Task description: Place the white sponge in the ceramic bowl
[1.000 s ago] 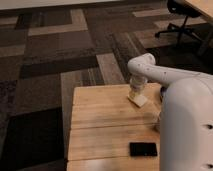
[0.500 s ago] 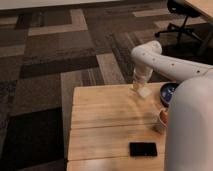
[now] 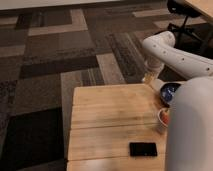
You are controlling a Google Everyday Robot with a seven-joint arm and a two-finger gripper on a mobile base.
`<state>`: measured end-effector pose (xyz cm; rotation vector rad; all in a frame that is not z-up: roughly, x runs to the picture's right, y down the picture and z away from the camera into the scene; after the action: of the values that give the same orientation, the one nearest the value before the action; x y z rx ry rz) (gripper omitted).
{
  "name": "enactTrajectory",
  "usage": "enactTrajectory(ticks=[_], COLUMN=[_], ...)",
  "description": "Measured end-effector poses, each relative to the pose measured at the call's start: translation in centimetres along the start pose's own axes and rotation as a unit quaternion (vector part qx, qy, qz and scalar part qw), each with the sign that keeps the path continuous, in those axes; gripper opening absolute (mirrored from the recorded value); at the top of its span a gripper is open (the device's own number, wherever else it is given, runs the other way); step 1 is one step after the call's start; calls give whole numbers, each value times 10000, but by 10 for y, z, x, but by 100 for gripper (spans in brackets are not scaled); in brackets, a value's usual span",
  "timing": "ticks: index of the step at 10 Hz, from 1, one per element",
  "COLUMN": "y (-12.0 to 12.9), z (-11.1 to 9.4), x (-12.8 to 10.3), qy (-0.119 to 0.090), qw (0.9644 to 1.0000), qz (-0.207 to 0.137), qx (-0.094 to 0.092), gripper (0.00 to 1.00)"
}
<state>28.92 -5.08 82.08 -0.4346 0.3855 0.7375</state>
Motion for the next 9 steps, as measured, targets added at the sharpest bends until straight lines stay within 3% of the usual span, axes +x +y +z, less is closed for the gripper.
enactTrajectory(ticks=[3,6,7,9], y=[-41,-71,-74,-73], z=[19,37,42,42], x=[46,98,114,111], qy=[115,74,57,41], qw=[9999,9994,9991,9991], qz=[96,350,419,409], qx=[61,37,-23,-37], gripper=[0,0,7,7])
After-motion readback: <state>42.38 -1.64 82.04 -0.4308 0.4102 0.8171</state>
